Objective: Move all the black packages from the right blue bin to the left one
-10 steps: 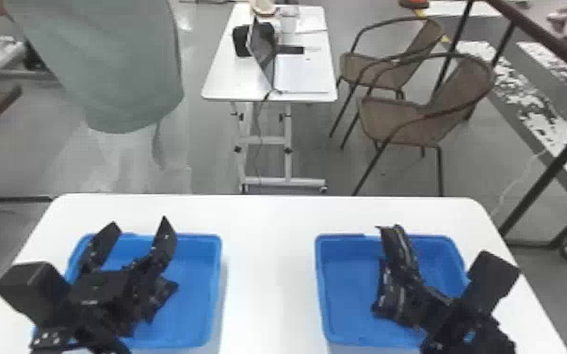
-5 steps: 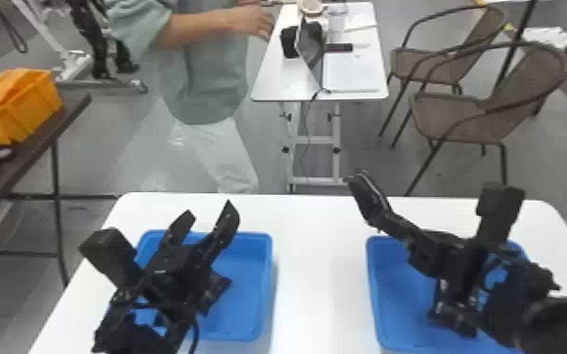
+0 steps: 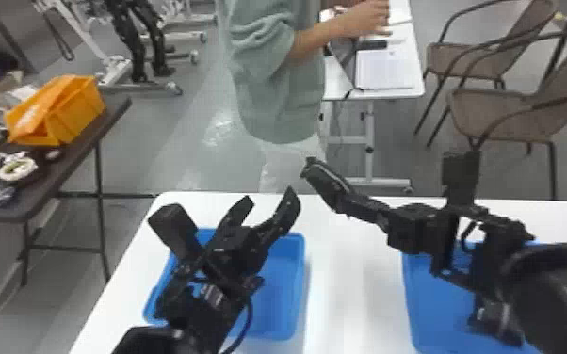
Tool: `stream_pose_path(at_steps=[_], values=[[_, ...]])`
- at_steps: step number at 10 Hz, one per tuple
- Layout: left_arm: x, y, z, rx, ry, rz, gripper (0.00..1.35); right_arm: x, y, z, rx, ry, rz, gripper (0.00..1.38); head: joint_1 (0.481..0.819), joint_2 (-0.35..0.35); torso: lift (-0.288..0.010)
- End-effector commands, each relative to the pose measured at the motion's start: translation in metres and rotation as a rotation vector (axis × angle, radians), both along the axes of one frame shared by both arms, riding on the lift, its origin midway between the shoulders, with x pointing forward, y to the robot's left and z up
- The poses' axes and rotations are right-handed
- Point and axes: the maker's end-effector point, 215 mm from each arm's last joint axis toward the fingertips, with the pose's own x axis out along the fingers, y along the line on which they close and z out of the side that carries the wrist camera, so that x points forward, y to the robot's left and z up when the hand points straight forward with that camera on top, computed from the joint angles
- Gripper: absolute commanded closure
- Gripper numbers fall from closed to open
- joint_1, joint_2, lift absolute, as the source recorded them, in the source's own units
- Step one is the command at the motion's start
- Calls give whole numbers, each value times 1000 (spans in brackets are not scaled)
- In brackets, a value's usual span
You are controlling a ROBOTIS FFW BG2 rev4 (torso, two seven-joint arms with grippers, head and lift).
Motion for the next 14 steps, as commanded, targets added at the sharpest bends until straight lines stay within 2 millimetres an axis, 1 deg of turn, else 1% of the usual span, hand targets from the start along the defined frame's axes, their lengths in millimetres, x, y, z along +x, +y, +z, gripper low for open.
stream_pose_path(at_steps=[1, 2, 3, 4, 5, 6, 7, 8, 9, 10, 13, 14], values=[[5, -18, 3, -21, 12, -57, 122, 0, 22, 3, 12, -15, 73, 1211, 695, 216, -42], [8, -32, 6, -45, 20, -102, 121, -3, 36, 6, 17, -25, 133, 1213, 695, 219, -42], [10, -40, 7, -58, 26, -135, 121, -8, 48, 8, 25, -34, 189, 1213, 695, 222, -42], [11, -49, 6, -87, 30, -159, 121, -11, 57, 10, 31, -35, 227, 1211, 695, 224, -42], [12, -54, 6, -107, 28, -171, 122, -14, 61, 10, 41, -32, 242, 1213, 695, 226, -42], [11, -53, 3, -119, 35, -170, 174, -15, 61, 9, 42, -31, 245, 1213, 695, 225, -42], [11, -51, 1, -116, 39, -164, 642, -15, 61, 9, 43, -30, 246, 1213, 695, 225, -42], [11, -45, -1, -103, 39, -137, 1280, -15, 61, 9, 44, -31, 250, 1213, 695, 226, -42], [10, -41, -4, -81, 40, -121, 1228, -16, 62, 9, 47, -29, 250, 1213, 695, 231, -42], [10, -35, 1, -75, 15, -101, 1230, -16, 61, 8, 47, -27, 250, 1213, 695, 237, -42], [12, -24, 8, -51, -20, -63, 1230, -18, 60, 6, 47, -25, 251, 1194, 695, 249, -42], [11, -16, 9, -32, -32, -46, 1228, -16, 56, 6, 55, -23, 241, 794, 695, 253, -42]])
